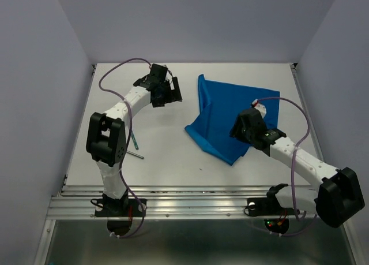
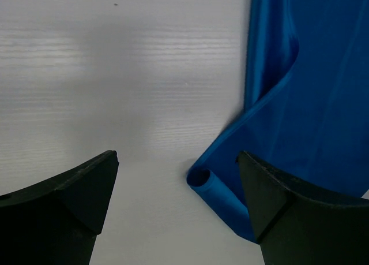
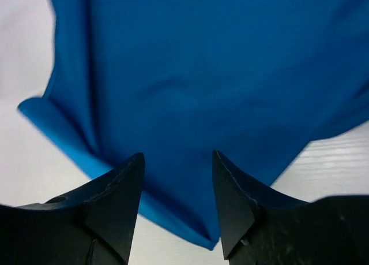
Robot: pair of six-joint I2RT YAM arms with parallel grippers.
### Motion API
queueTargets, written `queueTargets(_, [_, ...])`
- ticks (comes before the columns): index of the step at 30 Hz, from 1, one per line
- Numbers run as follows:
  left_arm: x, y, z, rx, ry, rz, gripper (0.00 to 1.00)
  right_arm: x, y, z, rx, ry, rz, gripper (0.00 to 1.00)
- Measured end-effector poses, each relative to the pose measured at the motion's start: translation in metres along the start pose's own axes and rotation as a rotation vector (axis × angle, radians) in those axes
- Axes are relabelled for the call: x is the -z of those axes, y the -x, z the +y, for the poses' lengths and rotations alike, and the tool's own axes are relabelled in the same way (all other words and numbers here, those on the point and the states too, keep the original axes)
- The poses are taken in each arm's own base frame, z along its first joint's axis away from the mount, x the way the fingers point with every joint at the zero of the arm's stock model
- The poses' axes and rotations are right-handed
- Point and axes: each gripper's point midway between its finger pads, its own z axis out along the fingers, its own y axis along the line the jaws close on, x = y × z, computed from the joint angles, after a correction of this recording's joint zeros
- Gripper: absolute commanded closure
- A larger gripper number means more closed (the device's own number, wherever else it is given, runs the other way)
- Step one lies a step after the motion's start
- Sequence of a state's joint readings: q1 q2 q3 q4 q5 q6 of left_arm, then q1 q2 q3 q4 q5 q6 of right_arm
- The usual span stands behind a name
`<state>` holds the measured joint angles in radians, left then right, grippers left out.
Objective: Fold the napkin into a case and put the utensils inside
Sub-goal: Move the crumpled napkin to the center of the board, then pick up the crumpled napkin from the center of the board.
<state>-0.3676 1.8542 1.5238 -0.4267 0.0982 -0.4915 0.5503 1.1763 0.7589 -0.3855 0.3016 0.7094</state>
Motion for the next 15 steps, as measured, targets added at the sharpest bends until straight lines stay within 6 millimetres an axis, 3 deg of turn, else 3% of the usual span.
queueTargets(3, [-0.010, -0.022, -0.029, -0.068, -0.051, 0.049, 0.05, -0.006, 0.008, -0.029, -0.115, -0.061, 0.010, 0.32])
queueTargets(6, [-0.018, -0.051, -0.047, -0.119, -0.084, 0.117, 0.05, -0.009, 0.007, -0.046, -0.187, -0.089, 0.040, 0.30])
queueTargets(15, [-0.032, -0.127, -0.036, -0.148, -0.082, 0.291, 0.09, -0.019, -0.014, -0.071, -0.268, -0.148, 0.133, 0.30])
